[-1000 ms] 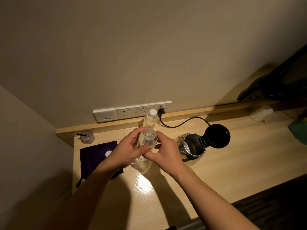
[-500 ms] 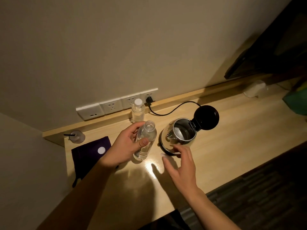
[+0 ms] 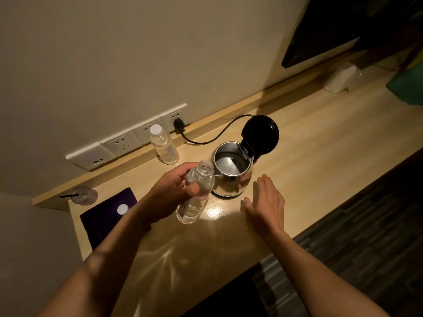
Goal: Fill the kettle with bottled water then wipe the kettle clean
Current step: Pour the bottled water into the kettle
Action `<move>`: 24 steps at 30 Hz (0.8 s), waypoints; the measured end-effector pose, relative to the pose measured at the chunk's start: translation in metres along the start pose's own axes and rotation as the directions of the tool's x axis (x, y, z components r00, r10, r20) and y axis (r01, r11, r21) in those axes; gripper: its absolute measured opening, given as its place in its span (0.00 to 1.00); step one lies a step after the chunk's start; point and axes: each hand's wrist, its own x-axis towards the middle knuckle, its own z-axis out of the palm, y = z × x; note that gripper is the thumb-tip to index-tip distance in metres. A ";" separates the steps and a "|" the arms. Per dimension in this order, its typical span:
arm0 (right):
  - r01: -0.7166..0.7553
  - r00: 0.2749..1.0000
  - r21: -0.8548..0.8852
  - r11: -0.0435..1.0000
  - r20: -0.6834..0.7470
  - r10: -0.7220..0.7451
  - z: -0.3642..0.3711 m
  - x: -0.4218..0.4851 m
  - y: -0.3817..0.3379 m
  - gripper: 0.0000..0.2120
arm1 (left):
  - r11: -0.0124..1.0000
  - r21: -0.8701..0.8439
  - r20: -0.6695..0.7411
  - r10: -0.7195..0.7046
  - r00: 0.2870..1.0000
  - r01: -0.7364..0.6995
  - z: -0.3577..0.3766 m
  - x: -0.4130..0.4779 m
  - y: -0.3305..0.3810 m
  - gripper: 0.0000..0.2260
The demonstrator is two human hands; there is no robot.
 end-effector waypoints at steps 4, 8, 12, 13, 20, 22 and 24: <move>0.051 0.998 -0.096 0.994 -0.021 -0.053 0.014 0.012 0.006 0.37 | 1.000 -0.015 0.061 -0.014 0.998 0.015 0.005 0.008 -0.009 0.28; 0.110 0.991 -0.191 0.975 -0.055 -0.123 0.023 0.007 0.018 0.34 | 0.999 0.005 0.041 -0.036 0.999 0.036 0.008 0.012 -0.014 0.30; 0.091 0.995 -0.238 0.967 -0.012 -0.097 0.025 0.011 0.018 0.36 | 1.000 0.007 0.044 -0.008 0.999 0.008 0.007 0.020 -0.009 0.27; 0.086 0.996 -0.246 0.966 -0.006 -0.091 0.025 0.012 0.018 0.36 | 1.000 0.011 0.059 -0.001 0.998 0.000 0.005 0.021 -0.007 0.27; 0.099 0.989 -0.208 0.973 -0.085 -0.119 0.026 0.006 0.019 0.34 | 0.999 0.037 0.108 -0.026 0.994 0.022 -0.002 0.023 0.012 0.31; 0.088 0.992 -0.199 0.976 -0.072 -0.104 0.025 0.006 0.018 0.35 | 0.999 0.023 0.118 -0.032 0.992 0.029 -0.001 0.021 0.016 0.27; 0.072 0.996 -0.206 0.976 -0.037 -0.081 0.025 0.007 0.017 0.36 | 0.999 0.021 0.121 -0.048 0.991 0.046 0.000 0.020 0.019 0.27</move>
